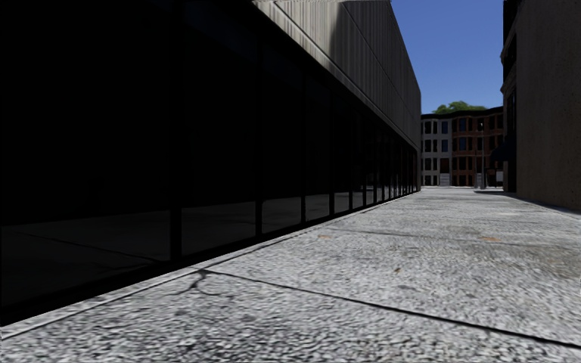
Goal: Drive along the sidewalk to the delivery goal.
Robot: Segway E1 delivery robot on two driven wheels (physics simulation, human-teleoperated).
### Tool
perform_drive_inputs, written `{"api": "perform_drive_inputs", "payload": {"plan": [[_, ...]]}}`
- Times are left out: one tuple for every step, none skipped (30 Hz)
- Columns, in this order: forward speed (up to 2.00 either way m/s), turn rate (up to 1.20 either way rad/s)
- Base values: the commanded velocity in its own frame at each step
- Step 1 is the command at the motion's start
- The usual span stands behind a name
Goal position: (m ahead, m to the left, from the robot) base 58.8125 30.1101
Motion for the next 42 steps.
{"api": "perform_drive_inputs", "payload": {"plan": [[1.41, -0.44], [1.41, -0.44], [1.42, -0.44], [1.42, -0.44], [1.43, -0.44], [1.43, -0.44], [1.44, -0.44], [1.45, -0.44], [1.46, -0.44], [1.46, -0.44], [1.46, -0.44], [1.47, -0.44], [1.47, -0.44], [1.49, -0.44], [1.5, -0.44], [1.5, -0.44], [1.51, -0.44], [1.51, -0.44], [1.51, -0.44], [1.51, -0.44], [1.51, -0.44], [1.51, -0.44], [1.51, -0.44], [1.51, -0.44], [1.51, -0.44], [1.51, -0.44], [1.51, -0.44], [1.51, -0.44], [1.51, -0.44], [1.51, -0.44], [1.51, -0.44], [1.51, -0.44], [1.51, -0.44], [1.51, -0.44], [1.51, -0.44], [1.53, -0.44], [1.53, -0.44], [1.54, -0.44], [1.56, -0.44], [1.61, -0.44], [1.61, -0.44], [1.65, -0.44]]}}
